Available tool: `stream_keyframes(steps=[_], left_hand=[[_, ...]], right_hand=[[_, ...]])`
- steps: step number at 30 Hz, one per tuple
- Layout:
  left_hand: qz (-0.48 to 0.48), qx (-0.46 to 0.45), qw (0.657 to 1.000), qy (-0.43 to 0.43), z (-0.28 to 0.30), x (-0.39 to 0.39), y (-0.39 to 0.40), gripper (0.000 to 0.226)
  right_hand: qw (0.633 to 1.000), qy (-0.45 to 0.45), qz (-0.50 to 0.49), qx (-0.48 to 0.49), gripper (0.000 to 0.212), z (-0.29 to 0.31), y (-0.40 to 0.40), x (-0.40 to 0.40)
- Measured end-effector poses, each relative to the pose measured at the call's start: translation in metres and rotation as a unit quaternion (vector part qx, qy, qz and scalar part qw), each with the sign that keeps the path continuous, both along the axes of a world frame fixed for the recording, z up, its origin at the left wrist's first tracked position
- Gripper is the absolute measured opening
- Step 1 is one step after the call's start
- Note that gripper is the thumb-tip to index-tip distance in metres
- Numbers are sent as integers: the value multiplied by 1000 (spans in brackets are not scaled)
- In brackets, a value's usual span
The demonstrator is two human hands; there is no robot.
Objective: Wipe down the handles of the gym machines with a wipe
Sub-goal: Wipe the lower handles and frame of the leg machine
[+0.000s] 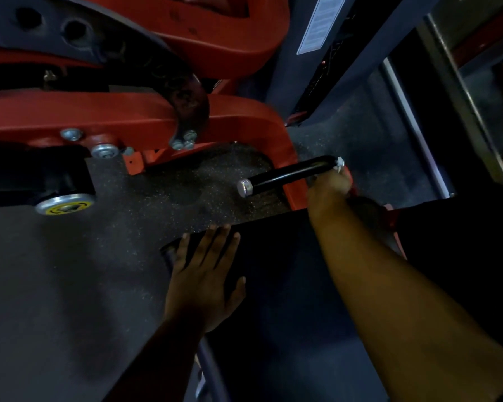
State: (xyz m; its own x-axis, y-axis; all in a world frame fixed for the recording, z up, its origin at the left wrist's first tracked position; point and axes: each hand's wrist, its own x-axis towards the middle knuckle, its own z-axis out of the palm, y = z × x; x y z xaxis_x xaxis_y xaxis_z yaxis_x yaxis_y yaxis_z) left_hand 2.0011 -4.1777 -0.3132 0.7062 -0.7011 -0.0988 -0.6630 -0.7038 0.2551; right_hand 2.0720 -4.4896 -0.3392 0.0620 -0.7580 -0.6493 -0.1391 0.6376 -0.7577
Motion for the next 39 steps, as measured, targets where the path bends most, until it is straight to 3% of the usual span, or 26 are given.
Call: stream_keyframes(steps=[2, 7, 11, 13, 18, 22, 27, 33, 39], left_hand=[[1, 10, 1000, 10, -1, 1, 1, 78], [-7, 42, 999, 29, -1, 1, -1, 80], [-20, 70, 997, 40, 10, 2, -3, 80], [-19, 92, 994, 50, 17, 2, -5, 81], [22, 162, 980, 113, 60, -10, -18, 90], [-1, 156, 970, 185, 114, -47, -27, 94], [-69, 194, 943, 263, 183, -106, -26, 91], [-104, 206, 939, 255, 244, -173, -18, 92], [-92, 185, 947, 245, 273, -246, -18, 90]], right_hand=[[998, -6, -54, -16, 44, -10, 22, 6], [990, -113, -7, 80, 23, 14, 103, -4], [966, -76, 219, 117, 21, 45, 124, -33], [939, -31, 332, 81, 18, 68, 122, -55], [914, 14, 404, -35, 26, 126, 109, -127], [897, 37, 435, -72, 25, 177, 120, -208], [891, 140, 408, -140, 27, 242, 148, -311], [859, 196, 445, -160, 10, 291, 145, -406], [783, 250, 517, -239, 15, 315, 106, -488]])
